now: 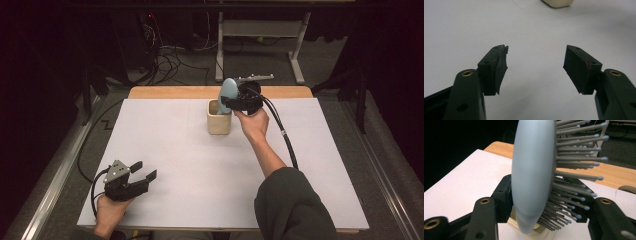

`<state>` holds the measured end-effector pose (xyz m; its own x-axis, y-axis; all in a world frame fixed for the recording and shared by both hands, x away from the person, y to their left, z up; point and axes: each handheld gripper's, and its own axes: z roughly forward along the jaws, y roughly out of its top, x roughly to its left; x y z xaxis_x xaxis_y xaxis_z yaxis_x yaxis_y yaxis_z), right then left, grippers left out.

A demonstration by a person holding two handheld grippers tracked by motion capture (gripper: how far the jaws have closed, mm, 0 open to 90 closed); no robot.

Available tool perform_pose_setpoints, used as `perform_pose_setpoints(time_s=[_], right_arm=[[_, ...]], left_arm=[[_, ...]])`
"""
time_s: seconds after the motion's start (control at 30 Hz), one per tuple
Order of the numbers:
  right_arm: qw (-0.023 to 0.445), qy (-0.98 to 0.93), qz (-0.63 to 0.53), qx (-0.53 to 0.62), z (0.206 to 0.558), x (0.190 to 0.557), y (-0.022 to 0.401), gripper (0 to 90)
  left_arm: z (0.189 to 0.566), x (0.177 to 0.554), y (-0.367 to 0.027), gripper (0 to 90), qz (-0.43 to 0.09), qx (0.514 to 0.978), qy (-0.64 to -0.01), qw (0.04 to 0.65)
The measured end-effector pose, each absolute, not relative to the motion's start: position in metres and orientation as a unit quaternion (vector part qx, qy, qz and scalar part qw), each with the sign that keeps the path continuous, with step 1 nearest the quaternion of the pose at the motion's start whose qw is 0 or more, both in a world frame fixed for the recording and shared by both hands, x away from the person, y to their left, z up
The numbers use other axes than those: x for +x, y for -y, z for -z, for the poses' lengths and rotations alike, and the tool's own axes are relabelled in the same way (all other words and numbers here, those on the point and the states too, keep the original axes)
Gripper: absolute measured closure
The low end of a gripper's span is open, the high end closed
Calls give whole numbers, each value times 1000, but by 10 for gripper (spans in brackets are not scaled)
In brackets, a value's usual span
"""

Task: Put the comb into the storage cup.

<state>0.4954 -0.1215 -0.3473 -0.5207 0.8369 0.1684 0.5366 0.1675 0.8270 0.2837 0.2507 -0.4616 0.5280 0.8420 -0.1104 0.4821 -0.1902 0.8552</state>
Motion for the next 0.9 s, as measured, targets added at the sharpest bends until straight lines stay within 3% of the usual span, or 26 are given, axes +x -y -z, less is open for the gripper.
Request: perform_pose_setpoints(time_s=[0.9], right_arm=[[198,-746,-461,438,356,483,140,270]], left_arm=[[462,283,-250,353,-196,746,-444,456]])
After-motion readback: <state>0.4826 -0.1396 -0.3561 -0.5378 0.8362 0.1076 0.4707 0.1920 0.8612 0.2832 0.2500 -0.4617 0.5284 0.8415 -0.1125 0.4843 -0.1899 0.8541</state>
